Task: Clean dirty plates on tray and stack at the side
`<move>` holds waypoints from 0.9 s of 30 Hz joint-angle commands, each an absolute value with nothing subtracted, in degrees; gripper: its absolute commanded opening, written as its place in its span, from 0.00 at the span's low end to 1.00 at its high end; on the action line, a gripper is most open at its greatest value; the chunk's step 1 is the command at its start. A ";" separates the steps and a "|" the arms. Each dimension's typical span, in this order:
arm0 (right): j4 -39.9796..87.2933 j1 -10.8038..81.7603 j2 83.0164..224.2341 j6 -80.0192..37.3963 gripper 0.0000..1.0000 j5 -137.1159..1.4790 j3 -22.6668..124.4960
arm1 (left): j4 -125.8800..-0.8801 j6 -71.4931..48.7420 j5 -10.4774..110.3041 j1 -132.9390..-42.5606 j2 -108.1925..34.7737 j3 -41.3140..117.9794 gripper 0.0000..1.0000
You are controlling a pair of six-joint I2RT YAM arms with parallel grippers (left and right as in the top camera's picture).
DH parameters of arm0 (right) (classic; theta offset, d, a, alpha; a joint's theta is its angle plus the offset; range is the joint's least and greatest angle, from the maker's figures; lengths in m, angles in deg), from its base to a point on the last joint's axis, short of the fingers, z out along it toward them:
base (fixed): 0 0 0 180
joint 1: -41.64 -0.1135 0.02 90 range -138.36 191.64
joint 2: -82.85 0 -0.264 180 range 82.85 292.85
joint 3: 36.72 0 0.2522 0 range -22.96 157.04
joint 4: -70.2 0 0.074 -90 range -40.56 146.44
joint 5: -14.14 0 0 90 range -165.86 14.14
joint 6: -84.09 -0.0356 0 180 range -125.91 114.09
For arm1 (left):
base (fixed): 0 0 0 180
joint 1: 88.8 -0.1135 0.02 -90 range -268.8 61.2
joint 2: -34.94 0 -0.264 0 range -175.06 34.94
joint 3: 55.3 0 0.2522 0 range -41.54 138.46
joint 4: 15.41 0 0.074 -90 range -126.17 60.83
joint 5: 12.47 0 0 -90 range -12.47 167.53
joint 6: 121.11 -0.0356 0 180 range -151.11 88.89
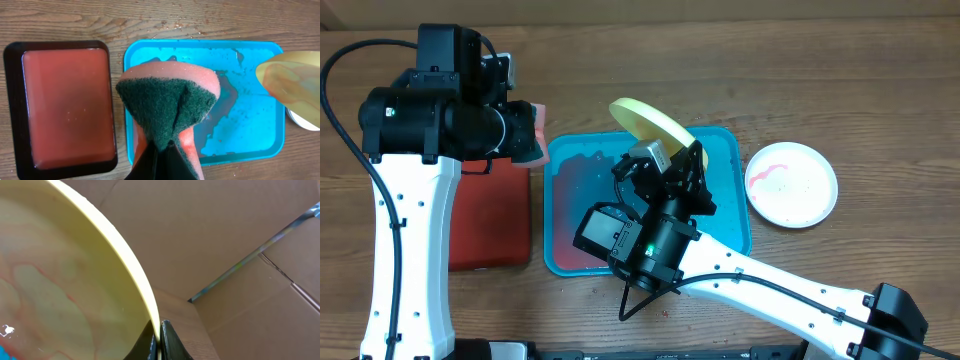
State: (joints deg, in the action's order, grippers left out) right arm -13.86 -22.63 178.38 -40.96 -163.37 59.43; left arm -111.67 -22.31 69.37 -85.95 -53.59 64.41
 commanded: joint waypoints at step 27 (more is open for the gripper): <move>-4.13 8.15 172.02 -38.29 0.04 -71.59 58.16 | -114.91 -18.56 82.00 -86.27 -53.83 64.56 0.04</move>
State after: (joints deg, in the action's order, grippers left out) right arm -3.59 -0.16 177.55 -42.16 -86.23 58.18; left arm -113.88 -21.81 74.37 -85.95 -53.62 64.39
